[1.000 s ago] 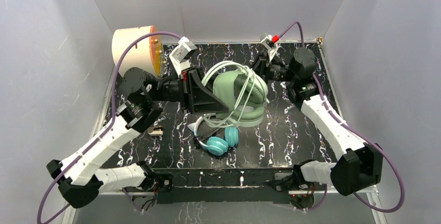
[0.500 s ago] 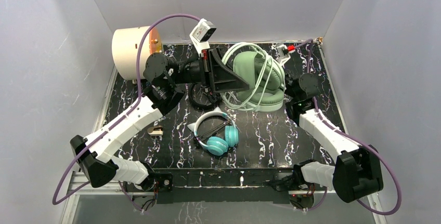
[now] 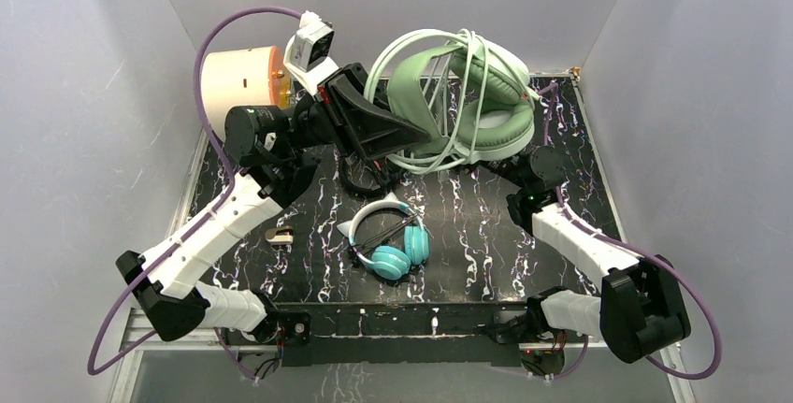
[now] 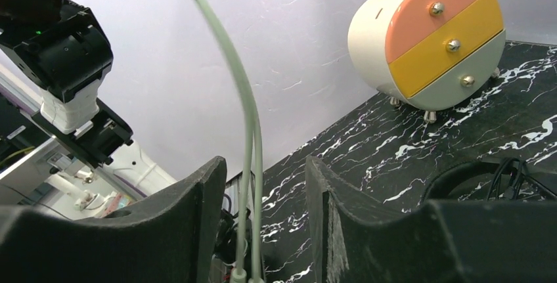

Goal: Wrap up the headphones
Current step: Wrap the headphones cable around the headphones.

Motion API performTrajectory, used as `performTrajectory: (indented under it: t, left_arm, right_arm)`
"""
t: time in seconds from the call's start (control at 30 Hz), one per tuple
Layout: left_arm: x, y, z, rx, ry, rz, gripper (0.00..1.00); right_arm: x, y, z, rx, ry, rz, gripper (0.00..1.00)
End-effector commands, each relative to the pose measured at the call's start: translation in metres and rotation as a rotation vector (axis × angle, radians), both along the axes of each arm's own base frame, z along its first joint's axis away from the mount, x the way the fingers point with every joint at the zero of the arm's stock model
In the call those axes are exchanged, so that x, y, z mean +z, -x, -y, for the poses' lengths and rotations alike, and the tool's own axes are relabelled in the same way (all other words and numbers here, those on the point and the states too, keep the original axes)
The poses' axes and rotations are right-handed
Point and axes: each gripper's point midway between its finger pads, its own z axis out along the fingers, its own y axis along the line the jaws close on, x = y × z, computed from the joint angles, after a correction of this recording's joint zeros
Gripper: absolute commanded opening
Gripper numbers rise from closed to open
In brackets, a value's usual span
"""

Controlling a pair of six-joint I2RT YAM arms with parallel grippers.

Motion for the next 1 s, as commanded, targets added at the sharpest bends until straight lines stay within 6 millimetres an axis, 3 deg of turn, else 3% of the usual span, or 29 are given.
performTrajectory:
  t: [0.0, 0.27, 0.4, 0.5, 0.57, 0.7, 0.83, 0.97]
  left_arm:
    - [0.048, 0.021, -0.037, 0.093, 0.225, 0.135, 0.0]
    - [0.052, 0.016, -0.037, 0.118, 0.25, 0.134, 0.0]
    - [0.055, 0.016, -0.04, 0.141, 0.268, 0.144, 0.0]
    - [0.056, 0.012, -0.044, 0.215, 0.288, 0.173, 0.0]
    - [0.057, -0.001, -0.046, 0.331, 0.303, 0.199, 0.0]
    - [0.054, -0.027, -0.044, 0.536, 0.248, 0.257, 0.0]
    - [0.039, -0.05, -0.042, 0.682, 0.112, 0.28, 0.0]
    - [0.013, -0.067, -0.05, 0.798, 0.037, 0.262, 0.0]
  right_arm:
    - [0.02, 0.007, 0.001, -0.022, -0.057, 0.103, 0.54]
    - [0.021, 0.008, -0.013, -0.006, -0.056, 0.122, 0.53]
    - [0.018, 0.005, -0.017, -0.007, -0.062, 0.088, 0.36]
    - [0.009, 0.011, -0.022, -0.012, -0.062, 0.028, 0.32]
    - [0.006, 0.028, -0.034, 0.007, -0.048, 0.015, 0.27]
    - [-0.006, 0.056, -0.05, 0.024, 0.063, -0.039, 0.04]
    - [-0.027, 0.08, -0.033, -0.014, 0.234, -0.071, 0.0]
    - [-0.029, 0.102, -0.001, -0.053, 0.334, -0.047, 0.0]
